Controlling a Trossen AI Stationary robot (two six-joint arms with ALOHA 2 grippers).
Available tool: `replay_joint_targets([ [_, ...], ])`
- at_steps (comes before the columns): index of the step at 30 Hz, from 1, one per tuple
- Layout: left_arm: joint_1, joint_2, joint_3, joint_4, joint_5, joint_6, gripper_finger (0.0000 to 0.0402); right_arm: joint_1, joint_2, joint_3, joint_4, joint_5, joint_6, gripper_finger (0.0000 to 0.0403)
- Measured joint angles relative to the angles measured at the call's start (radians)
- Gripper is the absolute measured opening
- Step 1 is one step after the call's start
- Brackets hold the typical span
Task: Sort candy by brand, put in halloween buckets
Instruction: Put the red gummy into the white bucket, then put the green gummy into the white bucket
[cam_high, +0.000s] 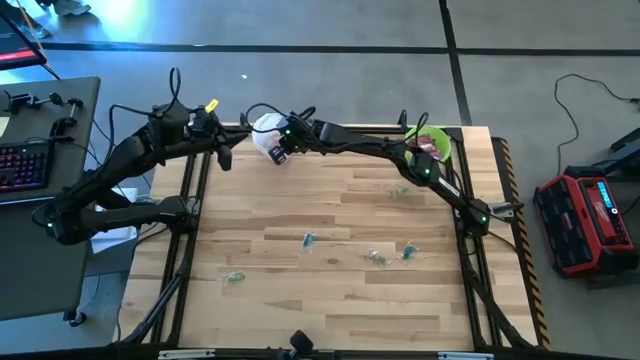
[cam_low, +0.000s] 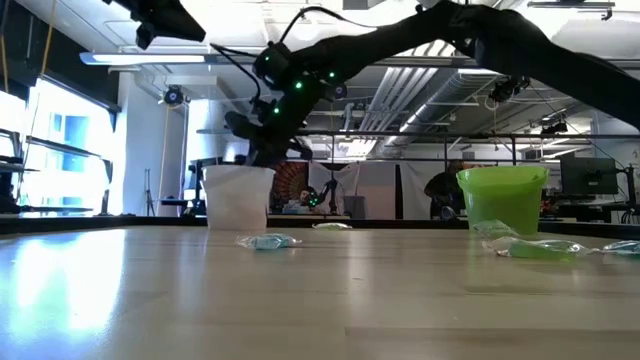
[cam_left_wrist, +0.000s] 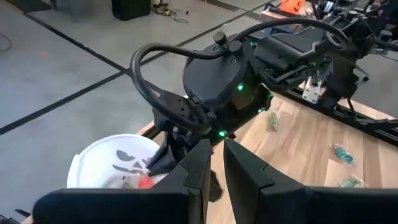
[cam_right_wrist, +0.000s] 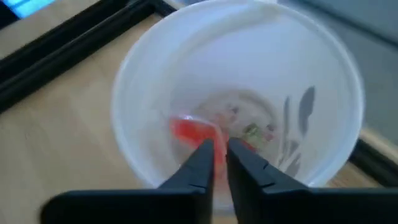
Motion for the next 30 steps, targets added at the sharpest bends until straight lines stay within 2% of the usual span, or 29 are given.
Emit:
replay_joint_targets([
  [8,0.0,-0.002,0.0,0.003,0.008,-0.003,0.0035,0.011,-0.005,0.052,-0.051,-0.05,0.046,0.0161],
  [11,0.0,-0.001,0.0,0.004,0.008,-0.012,0.0035,0.019,-0.045,0.04,-0.095,-0.071,0.108,0.0181],
  [13,0.0,-0.001,0.0,0.006,0.007,-0.019,0.0035,0.031,-0.074,0.039,-0.161,-0.046,0.136,0.0172],
  [15,0.0,-0.001,0.0,0.005,0.008,-0.017,0.0035,0.045,-0.107,0.039,-0.253,-0.025,0.15,0.0145],
  [18,0.0,-0.001,0.0,0.005,0.052,0.026,0.0035,0.076,-0.142,0.04,-0.405,-0.087,0.194,0.0084],
  [21,0.0,-0.001,0.0,0.004,0.082,0.05,0.0035,0.127,-0.151,0.04,-0.533,-0.086,0.225,0.0019],
  [25,0.0,0.006,0.0,0.005,0.079,0.051,0.0035,0.19,-0.153,0.039,-0.653,-0.089,0.288,0.001],
  [30,0.0,0.01,0.0,0.004,0.079,0.052,0.0035,0.257,-0.154,0.039,-0.685,-0.104,0.35,0.0001],
])
